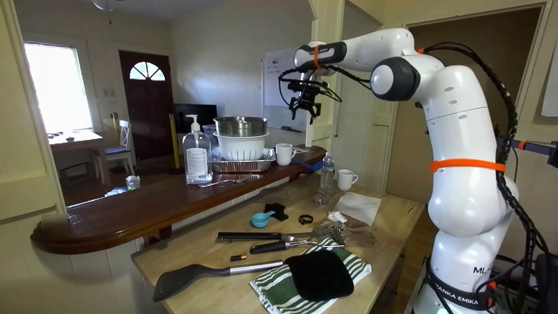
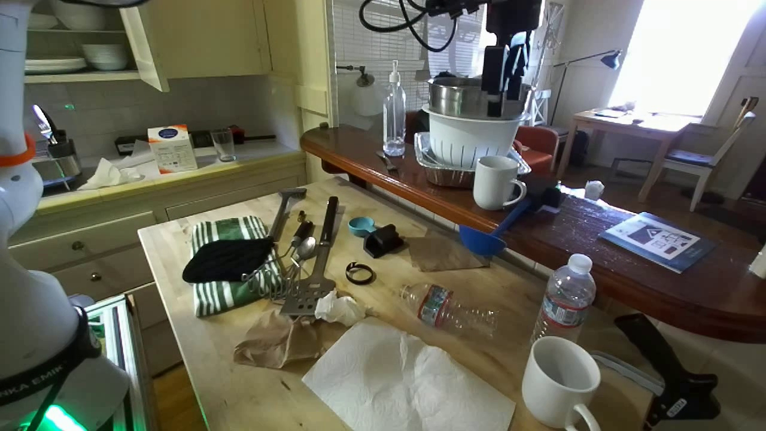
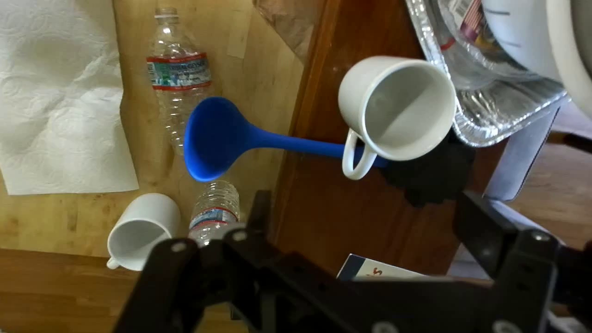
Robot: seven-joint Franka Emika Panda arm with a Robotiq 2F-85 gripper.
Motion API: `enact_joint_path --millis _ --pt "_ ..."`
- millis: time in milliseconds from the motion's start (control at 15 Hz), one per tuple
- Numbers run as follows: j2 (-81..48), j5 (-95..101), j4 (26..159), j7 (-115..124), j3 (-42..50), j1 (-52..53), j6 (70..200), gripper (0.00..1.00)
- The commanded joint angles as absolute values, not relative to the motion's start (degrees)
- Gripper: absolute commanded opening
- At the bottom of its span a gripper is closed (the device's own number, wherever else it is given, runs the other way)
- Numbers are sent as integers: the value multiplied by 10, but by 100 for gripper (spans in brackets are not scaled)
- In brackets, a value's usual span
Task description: Put the white mug on the upper counter.
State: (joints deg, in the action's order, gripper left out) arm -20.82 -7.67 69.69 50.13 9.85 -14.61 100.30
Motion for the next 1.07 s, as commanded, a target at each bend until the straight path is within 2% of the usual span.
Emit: enact_joint_path --millis 0,333,533,600,1000 --pt "-106 -126 836 369 90 -172 1021 100" --pt "-16 -197 976 176 102 -201 1021 100" --pt "31 -232 1063 52 142 -199 997 100" --pt "-21 -205 980 119 141 -184 996 100" --pt "20 -218 1047 62 153 -188 996 100"
